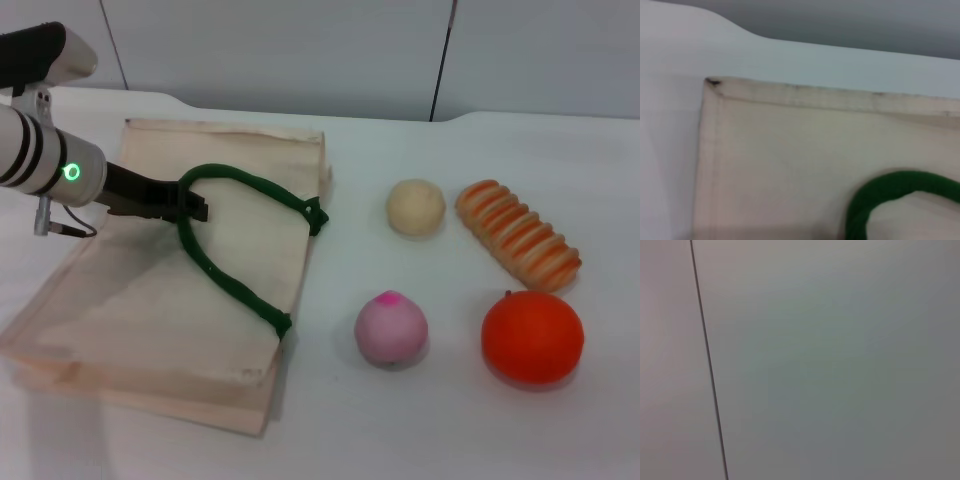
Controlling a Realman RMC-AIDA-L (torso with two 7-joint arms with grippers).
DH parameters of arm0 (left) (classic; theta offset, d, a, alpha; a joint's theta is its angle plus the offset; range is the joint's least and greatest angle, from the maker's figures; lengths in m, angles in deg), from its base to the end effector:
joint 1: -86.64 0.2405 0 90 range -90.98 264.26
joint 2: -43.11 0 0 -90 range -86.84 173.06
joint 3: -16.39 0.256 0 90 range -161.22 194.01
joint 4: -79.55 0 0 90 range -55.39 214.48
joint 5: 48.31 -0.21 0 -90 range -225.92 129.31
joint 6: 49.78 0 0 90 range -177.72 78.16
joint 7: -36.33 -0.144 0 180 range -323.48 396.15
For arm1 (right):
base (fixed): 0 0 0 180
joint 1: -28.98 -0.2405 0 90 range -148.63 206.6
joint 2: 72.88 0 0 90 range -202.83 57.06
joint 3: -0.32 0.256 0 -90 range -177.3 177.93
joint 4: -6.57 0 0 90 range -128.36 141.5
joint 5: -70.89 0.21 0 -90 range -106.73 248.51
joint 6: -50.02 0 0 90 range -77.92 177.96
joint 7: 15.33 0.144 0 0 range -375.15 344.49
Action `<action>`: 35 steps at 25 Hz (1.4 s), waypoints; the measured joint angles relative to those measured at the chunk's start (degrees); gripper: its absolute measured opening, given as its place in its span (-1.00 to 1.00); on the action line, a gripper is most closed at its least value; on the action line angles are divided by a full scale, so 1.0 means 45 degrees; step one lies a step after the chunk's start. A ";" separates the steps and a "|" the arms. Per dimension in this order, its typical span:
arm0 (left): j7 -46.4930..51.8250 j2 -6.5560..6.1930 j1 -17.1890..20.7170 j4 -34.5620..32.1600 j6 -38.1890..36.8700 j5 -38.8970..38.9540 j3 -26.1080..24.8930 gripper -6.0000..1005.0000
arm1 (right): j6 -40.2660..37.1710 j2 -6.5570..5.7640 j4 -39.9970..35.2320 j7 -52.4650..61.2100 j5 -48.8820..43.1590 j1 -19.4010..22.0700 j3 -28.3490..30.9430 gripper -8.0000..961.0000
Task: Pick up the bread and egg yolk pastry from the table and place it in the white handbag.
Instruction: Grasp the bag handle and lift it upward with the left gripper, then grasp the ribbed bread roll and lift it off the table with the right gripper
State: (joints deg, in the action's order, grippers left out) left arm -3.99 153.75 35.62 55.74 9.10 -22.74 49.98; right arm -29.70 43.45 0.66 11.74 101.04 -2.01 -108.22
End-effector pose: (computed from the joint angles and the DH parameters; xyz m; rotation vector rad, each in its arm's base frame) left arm -0.2861 0.4355 0.0254 -2.0729 -1.5668 -0.0214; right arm 0.2921 0.3635 0.0474 -1.4613 0.4778 1.1169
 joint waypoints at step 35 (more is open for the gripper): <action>-0.6146 -0.0900 0.1794 -0.0032 0.5537 0.8668 -0.0199 -0.73 | 0.3089 -0.0861 0.0136 0.4037 -0.9616 -0.2677 -0.0470 0.72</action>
State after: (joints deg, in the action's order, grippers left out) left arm -31.65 149.70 43.69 55.59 34.01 16.26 49.09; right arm -15.80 39.57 1.27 29.91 57.77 -14.06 -110.34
